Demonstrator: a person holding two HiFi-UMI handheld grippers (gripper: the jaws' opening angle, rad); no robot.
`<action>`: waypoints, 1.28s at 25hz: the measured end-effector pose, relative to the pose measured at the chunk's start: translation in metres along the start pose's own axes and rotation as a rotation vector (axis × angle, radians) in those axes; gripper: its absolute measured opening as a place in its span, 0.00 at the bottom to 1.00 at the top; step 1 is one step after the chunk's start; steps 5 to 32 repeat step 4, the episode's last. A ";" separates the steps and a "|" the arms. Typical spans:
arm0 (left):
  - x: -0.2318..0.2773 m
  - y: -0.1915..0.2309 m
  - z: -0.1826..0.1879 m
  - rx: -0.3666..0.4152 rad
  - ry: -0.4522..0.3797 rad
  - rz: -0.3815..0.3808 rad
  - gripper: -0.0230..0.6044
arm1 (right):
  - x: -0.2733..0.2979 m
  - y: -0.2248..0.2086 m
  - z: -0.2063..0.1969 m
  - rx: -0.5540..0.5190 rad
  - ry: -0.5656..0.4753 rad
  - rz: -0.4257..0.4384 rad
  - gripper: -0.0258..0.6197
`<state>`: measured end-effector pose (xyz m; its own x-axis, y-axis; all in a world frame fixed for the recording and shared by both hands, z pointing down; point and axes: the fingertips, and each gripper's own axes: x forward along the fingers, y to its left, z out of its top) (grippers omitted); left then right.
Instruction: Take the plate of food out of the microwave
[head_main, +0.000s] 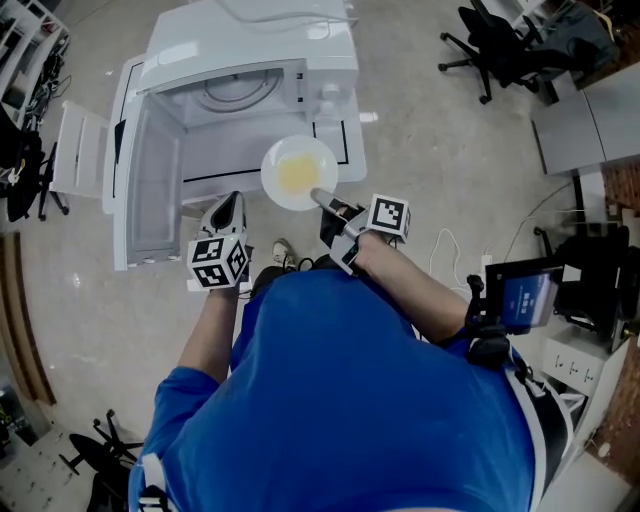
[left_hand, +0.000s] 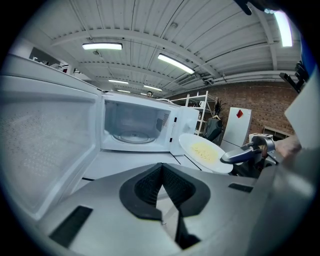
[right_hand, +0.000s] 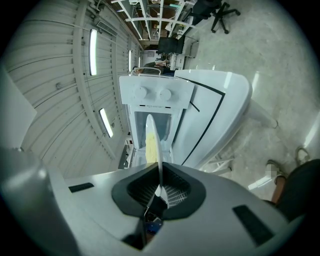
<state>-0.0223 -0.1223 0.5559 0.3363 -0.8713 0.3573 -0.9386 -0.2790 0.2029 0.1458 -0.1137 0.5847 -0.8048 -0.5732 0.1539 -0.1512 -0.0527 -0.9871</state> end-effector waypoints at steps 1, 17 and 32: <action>0.002 0.001 0.001 0.001 0.000 -0.001 0.05 | 0.002 0.000 0.002 -0.005 0.000 -0.001 0.07; 0.006 0.003 0.003 0.005 -0.001 -0.001 0.05 | 0.008 0.002 0.007 -0.018 0.006 -0.002 0.07; 0.006 0.003 0.003 0.005 -0.001 -0.001 0.05 | 0.008 0.002 0.007 -0.018 0.006 -0.002 0.07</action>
